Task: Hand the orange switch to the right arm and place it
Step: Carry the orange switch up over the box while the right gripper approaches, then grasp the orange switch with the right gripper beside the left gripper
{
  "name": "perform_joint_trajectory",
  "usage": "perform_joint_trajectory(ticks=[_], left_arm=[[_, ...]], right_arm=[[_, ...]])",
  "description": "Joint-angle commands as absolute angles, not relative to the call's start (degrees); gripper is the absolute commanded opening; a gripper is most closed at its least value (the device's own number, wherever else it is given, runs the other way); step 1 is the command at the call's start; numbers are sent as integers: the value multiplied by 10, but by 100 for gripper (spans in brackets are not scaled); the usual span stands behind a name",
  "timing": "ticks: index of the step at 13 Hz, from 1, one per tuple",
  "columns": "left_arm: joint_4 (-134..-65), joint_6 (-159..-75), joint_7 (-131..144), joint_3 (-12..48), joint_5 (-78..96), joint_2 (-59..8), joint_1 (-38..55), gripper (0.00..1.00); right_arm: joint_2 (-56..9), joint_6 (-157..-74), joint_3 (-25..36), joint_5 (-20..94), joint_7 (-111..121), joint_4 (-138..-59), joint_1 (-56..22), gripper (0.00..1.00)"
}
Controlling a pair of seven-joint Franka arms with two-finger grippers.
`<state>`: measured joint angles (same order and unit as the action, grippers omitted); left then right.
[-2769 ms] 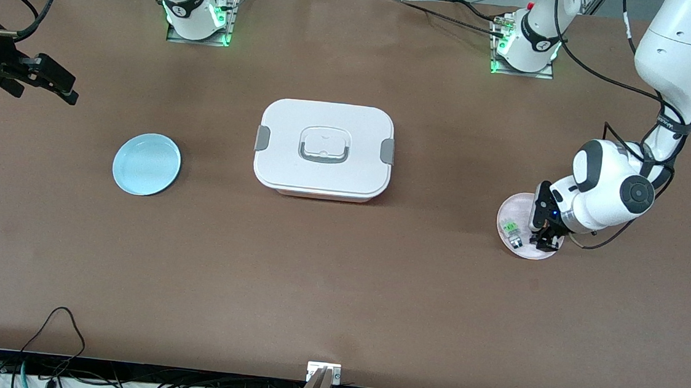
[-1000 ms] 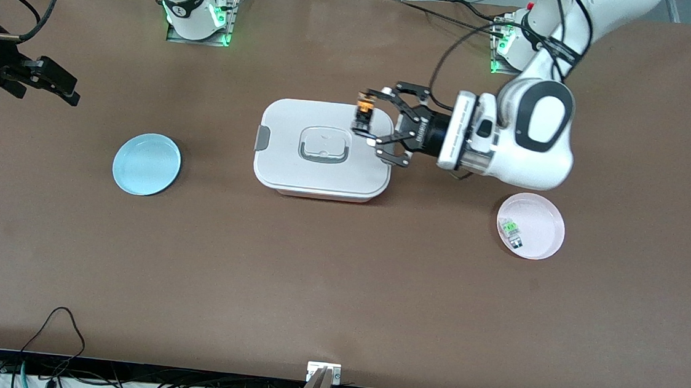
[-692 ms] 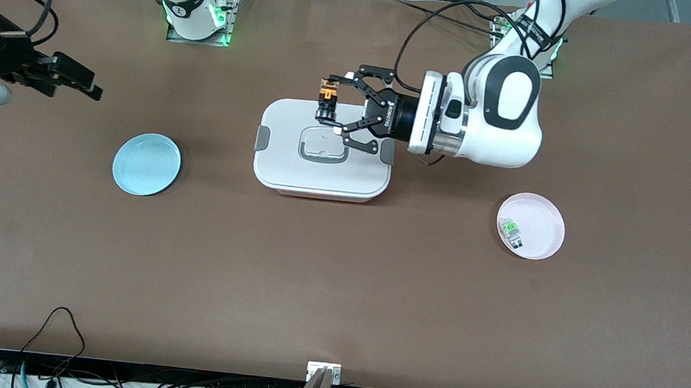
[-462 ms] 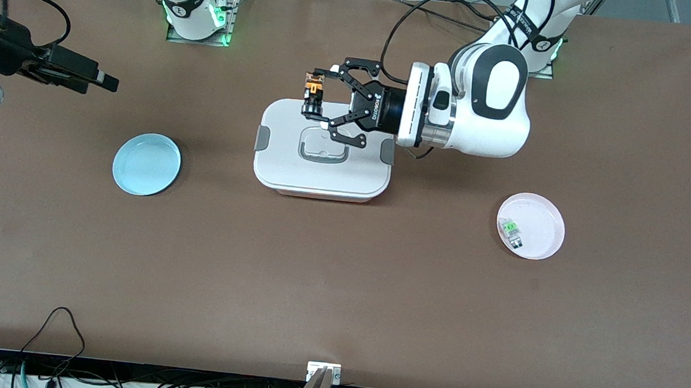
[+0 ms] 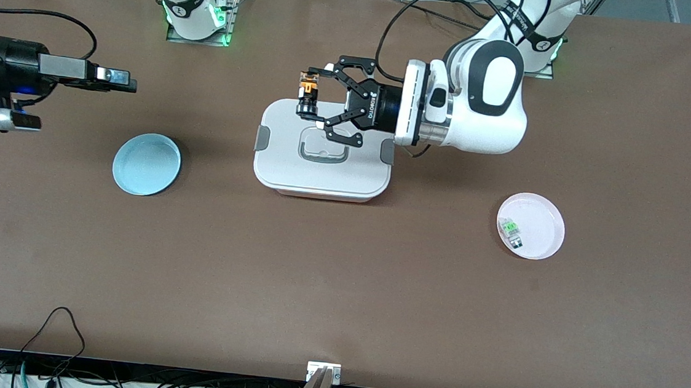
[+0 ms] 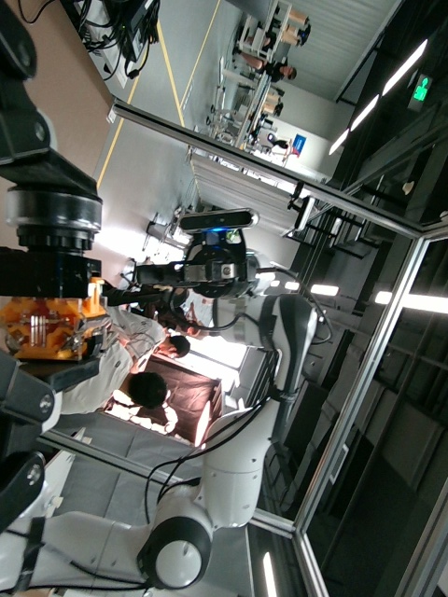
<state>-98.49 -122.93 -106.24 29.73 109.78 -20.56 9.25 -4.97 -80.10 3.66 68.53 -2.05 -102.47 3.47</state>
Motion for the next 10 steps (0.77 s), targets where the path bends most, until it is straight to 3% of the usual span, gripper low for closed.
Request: perform_joint_trajectory(ticks=[1, 10], left_arm=[[-942, -1287, -1064, 299, 1133, -220, 136, 0], [-860, -1422, -1056, 293, 1183, -246, 243, 0]], right_arm=[[-41, -816, 22, 743, 3, -1059, 19, 100], [-18, -903, -47, 842, -39, -1115, -21, 100]])
